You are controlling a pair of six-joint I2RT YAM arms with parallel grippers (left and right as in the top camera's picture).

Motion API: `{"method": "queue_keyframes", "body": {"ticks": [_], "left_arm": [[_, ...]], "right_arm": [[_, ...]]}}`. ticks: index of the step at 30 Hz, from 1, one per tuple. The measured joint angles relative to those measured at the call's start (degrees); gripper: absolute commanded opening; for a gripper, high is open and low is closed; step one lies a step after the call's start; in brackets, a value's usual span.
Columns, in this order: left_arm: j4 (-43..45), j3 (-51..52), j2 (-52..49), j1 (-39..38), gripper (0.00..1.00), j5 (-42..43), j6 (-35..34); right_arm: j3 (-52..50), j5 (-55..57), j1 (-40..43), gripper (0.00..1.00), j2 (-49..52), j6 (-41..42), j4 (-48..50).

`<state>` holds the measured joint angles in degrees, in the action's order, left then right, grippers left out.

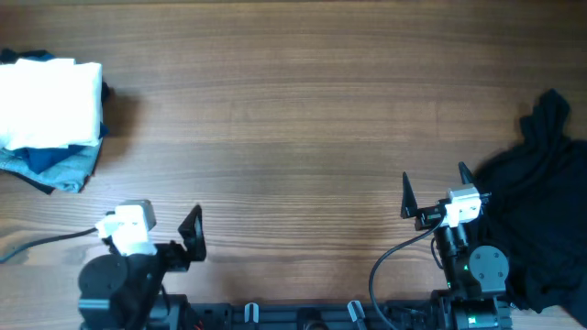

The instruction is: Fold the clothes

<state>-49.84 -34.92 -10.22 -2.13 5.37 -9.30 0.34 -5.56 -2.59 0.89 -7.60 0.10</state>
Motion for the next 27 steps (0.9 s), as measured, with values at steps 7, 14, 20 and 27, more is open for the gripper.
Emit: {"method": "queue_keyframes", "body": {"ticks": [7, 14, 20, 27], "left_arm": [[26.29, 22.43, 9.18, 0.00, 1.00, -0.02, 0.00], [50.10, 32.83, 9.46, 0.00, 1.00, -2.80, 0.00], [45.64, 34.23, 9.44, 0.00, 1.00, -3.61, 0.00], [45.62, 34.21, 9.49, 0.00, 1.00, -3.61, 0.00]], "right_arm": [[0.00, 0.00, 0.00, 1.00, -0.07, -0.02, -0.02], [0.00, 0.00, 0.00, 1.00, -0.11, -0.02, -0.04], [0.00, 0.00, 0.00, 1.00, -0.11, 0.00, -0.04], [0.00, 0.00, 0.00, 1.00, -0.11, 0.00, -0.04]]}}
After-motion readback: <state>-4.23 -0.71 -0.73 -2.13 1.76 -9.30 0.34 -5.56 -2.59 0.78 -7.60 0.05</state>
